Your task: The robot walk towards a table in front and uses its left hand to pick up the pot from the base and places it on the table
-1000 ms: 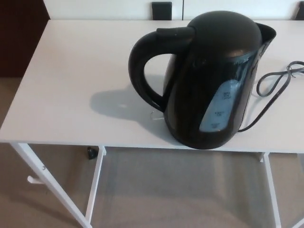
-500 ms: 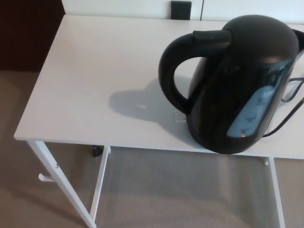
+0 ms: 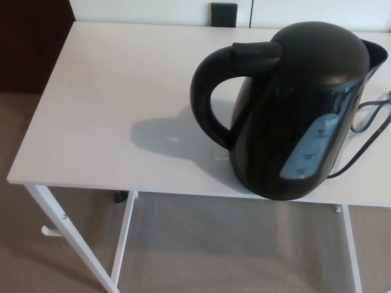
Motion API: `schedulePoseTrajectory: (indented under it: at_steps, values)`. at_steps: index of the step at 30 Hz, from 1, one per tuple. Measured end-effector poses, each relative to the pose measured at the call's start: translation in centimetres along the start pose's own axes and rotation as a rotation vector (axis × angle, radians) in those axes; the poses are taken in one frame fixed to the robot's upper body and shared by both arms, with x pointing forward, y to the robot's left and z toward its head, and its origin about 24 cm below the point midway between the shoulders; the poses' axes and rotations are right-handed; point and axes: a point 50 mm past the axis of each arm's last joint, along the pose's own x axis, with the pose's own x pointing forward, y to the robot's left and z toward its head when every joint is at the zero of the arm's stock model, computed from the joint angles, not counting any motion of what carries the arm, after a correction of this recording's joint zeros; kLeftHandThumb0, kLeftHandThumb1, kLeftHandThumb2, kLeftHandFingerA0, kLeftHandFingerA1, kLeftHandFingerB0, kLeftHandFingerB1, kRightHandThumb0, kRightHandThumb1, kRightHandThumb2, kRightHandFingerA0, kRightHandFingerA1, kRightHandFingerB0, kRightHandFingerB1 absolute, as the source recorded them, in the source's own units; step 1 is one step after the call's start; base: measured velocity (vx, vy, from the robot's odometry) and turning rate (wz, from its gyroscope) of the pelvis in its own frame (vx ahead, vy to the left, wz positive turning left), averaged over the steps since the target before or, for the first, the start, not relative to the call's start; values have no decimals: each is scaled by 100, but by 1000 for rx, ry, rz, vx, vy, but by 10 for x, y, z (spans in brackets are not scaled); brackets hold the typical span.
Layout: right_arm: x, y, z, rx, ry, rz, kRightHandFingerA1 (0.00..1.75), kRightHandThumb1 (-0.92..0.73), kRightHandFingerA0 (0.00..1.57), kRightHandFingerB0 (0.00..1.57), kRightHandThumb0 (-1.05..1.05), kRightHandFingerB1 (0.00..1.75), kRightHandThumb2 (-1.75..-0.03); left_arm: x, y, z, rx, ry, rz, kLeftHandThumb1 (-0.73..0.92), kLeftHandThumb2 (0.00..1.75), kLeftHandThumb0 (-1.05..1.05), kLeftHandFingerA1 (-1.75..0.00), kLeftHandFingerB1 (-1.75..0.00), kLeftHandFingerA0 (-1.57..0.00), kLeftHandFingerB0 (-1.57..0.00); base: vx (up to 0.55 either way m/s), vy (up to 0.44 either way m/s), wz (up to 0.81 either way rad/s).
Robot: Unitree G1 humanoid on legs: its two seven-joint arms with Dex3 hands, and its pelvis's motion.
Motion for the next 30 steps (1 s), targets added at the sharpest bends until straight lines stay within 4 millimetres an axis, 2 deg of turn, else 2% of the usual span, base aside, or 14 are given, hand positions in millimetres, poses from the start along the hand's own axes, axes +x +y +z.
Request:
schedulePoseTrajectory:
  at_steps: [4, 5, 6, 7, 8, 9, 15, 16, 21, 22, 27, 28, 29, 30]
  values:
    - [0, 0, 0, -1, 1, 2, 60, -69, 36, 34, -95, 46, -79, -3, 9, 4, -101, -51, 82, 50, 55, -41, -36, -32, -52, -36, 0, 0, 0]
    - [0, 0, 0, -1, 1, 3, 56, -82, 38, 40, -88, 41, -65, -3, 11, 4, -116, -58, 97, 44, 68, -45, -46, -40, -48, -33, 0, 0, 0]
    - [0, 0, 0, -1, 0, 4, 56, -82, 38, 40, -88, 41, -65, -4, 14, 6, -135, -69, 115, 44, 68, -45, -46, -40, -48, -33, 0, 0, 0]
    - [0, 1, 0, -3, 1, 6, 54, -82, 40, 40, -89, 40, -65, -5, 21, 9, -171, -97, 159, 48, 55, -37, -35, -33, -47, -38, 0, 0, 0]
    - [0, 1, 0, -4, 0, 7, 54, -82, 40, 40, -89, 40, -65, -6, 28, 14, -191, -124, 194, 48, 55, -37, -35, -33, -47, -38, 0, 0, 0]
    - [0, 1, 0, -6, 0, 9, 55, -82, 40, 39, -90, 40, -65, -8, 36, 21, -210, -170, 236, 41, 65, -49, -42, -39, -44, -35, 0, 0, 0]
    - [2, 3, 4, -8, -10, 14, 58, -83, 39, 39, -89, 42, -65, -15, 55, 67, -193, -397, 304, 41, 63, -41, -40, -38, -34, -30, 0, 0, 0]
    - [3, 4, 5, -7, -14, 16, 61, -81, 40, 41, -88, 45, -65, -17, 56, 78, -185, -448, 308, 49, 55, -37, -35, -32, -30, -28, 0, 0, 0]
    - [5, 5, 9, -6, -23, 19, 62, -81, 42, 41, -88, 45, -65, -27, 58, 122, -140, -645, 299, 41, 64, -45, -41, -37, -26, -23, 0, 0, 0]
    - [5, 5, 9, -5, -25, 20, 60, -82, 42, 40, -89, 44, -65, -29, 58, 130, -131, -678, 296, 45, 54, -47, -34, -30, -28, -25, 0, 0, 0]
    - [6, 7, 10, -5, -28, 23, 59, -81, 41, 42, -87, 43, -65, -43, 51, 179, -91, -879, 254, 41, 54, -53, -34, -30, -29, -27, 0, 0, 0]
    - [6, 7, 10, -5, -29, 23, 60, -82, 41, 41, -89, 45, -65, -45, 50, 186, -86, -905, 246, 21, 82, -26, -52, -50, -11, -10, 0, 0, 0]
    - [6, 7, 11, -6, -30, 24, 63, -65, 37, 32, -88, 53, -106, -48, 47, 198, -76, -949, 231, 23, 83, -27, -50, -49, -7, -6, 0, 0, 0]
    - [6, 7, 11, -6, -31, 24, 63, -65, 37, 32, -88, 53, -106, -51, 44, 211, -66, -994, 213, 23, 83, -27, -50, -49, -7, -6, 0, 0, 0]
